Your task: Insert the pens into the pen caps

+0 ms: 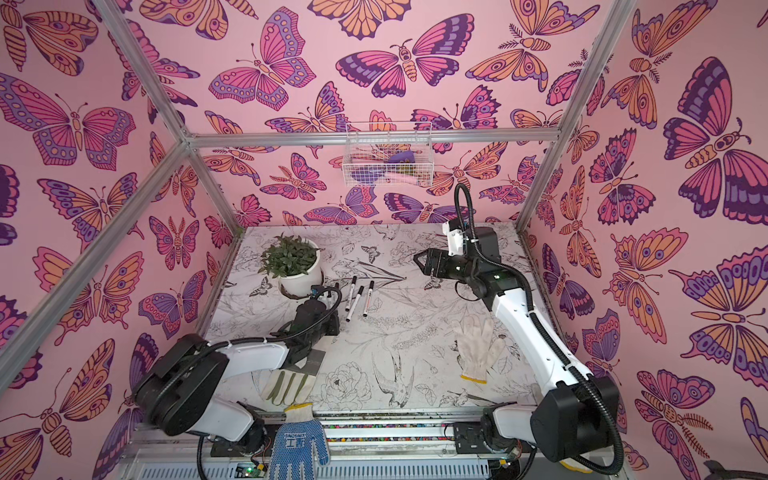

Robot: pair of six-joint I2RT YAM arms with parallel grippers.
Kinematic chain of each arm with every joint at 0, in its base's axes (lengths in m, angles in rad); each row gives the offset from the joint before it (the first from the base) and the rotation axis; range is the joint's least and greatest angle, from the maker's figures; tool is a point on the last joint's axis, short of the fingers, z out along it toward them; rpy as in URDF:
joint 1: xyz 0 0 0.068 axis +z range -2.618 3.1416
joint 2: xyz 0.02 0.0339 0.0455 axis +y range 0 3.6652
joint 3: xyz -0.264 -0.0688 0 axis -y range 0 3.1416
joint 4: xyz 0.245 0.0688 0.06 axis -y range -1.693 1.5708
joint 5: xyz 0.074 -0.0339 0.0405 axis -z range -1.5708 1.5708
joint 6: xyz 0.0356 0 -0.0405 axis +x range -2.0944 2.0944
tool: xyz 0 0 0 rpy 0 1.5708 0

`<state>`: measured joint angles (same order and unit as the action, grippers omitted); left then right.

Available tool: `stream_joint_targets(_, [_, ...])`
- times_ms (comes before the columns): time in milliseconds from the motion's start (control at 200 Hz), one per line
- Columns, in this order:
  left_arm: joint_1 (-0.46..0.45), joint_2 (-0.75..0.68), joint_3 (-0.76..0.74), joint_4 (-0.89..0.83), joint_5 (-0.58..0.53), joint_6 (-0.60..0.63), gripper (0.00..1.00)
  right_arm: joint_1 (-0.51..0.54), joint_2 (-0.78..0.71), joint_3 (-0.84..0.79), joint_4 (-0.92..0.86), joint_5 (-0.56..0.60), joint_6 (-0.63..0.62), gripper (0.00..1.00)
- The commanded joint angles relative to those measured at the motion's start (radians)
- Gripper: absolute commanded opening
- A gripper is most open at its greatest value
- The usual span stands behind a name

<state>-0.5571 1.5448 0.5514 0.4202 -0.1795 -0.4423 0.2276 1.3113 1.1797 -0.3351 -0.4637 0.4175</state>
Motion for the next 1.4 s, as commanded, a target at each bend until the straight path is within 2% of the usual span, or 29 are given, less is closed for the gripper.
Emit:
stream_joint_targets(0, [0.012,0.073,0.083,-0.032,0.063,0.029,0.0,-0.002,-0.011,0.033,-0.044,0.0,-0.029,0.82])
stream_joint_targets(290, [0.013,0.149,0.186,-0.149,0.049,0.008,0.13,-0.002,-0.044,0.018,-0.09,0.027,-0.07,0.81])
stream_joint_targets(300, [0.013,0.148,0.186,-0.149,0.049,0.008,0.15,-0.002,-0.044,0.018,-0.091,0.029,-0.071,0.82])
stream_joint_targets(320, [0.013,0.148,0.186,-0.15,0.05,0.008,0.27,-0.003,-0.047,0.017,-0.093,0.032,-0.073,0.82])
stream_joint_targets(336, [0.013,0.151,0.187,-0.151,0.051,0.008,0.31,-0.003,-0.048,0.017,-0.093,0.032,-0.075,0.82])
stream_joint_targets(631, [0.013,0.163,0.187,-0.154,0.059,-0.011,0.33,-0.002,-0.075,0.014,-0.112,0.04,-0.095,0.81])
stream_joint_targets(786, [0.013,0.073,0.186,-0.144,0.06,0.025,0.39,-0.005,-0.081,0.009,-0.114,0.096,-0.095,0.82])
stream_joint_targets(876, [0.011,-0.048,0.156,-0.106,0.049,0.053,0.47,-0.005,-0.088,-0.015,-0.116,0.209,-0.089,0.82])
stream_joint_targets(966, [0.013,-0.19,0.09,-0.063,-0.01,0.075,0.54,-0.004,-0.131,-0.083,-0.09,0.441,-0.052,0.81])
stream_joint_targets(1001, [0.013,-0.248,0.064,-0.065,-0.042,0.084,0.59,-0.005,-0.156,-0.132,-0.043,0.517,-0.064,0.82])
stream_joint_targets(1057, [0.015,-0.349,0.034,-0.106,-0.108,0.101,0.74,-0.005,-0.195,-0.214,0.043,0.634,-0.089,0.83])
stream_joint_targets(1142, [0.032,-0.457,0.027,-0.247,-0.233,0.133,0.85,-0.005,-0.228,-0.347,0.198,0.777,-0.159,0.84])
stream_joint_targets(1197, [0.061,-0.497,0.04,-0.365,-0.322,0.156,0.9,-0.005,-0.238,-0.445,0.322,0.811,-0.25,0.84])
stream_joint_targets(1262, [0.116,-0.519,0.045,-0.44,-0.416,0.187,0.92,-0.005,-0.207,-0.53,0.452,0.879,-0.277,0.84])
stream_joint_targets(1312, [0.168,-0.521,0.043,-0.459,-0.434,0.211,0.95,-0.004,-0.163,-0.555,0.475,0.963,-0.254,0.84])
stream_joint_targets(1332, [0.192,-0.518,0.04,-0.458,-0.434,0.217,1.0,-0.004,-0.143,-0.558,0.483,0.992,-0.247,0.84])
stream_joint_targets(1397, [0.258,-0.492,0.023,-0.424,-0.459,0.225,0.99,-0.004,-0.07,-0.567,0.507,1.055,-0.279,0.83])
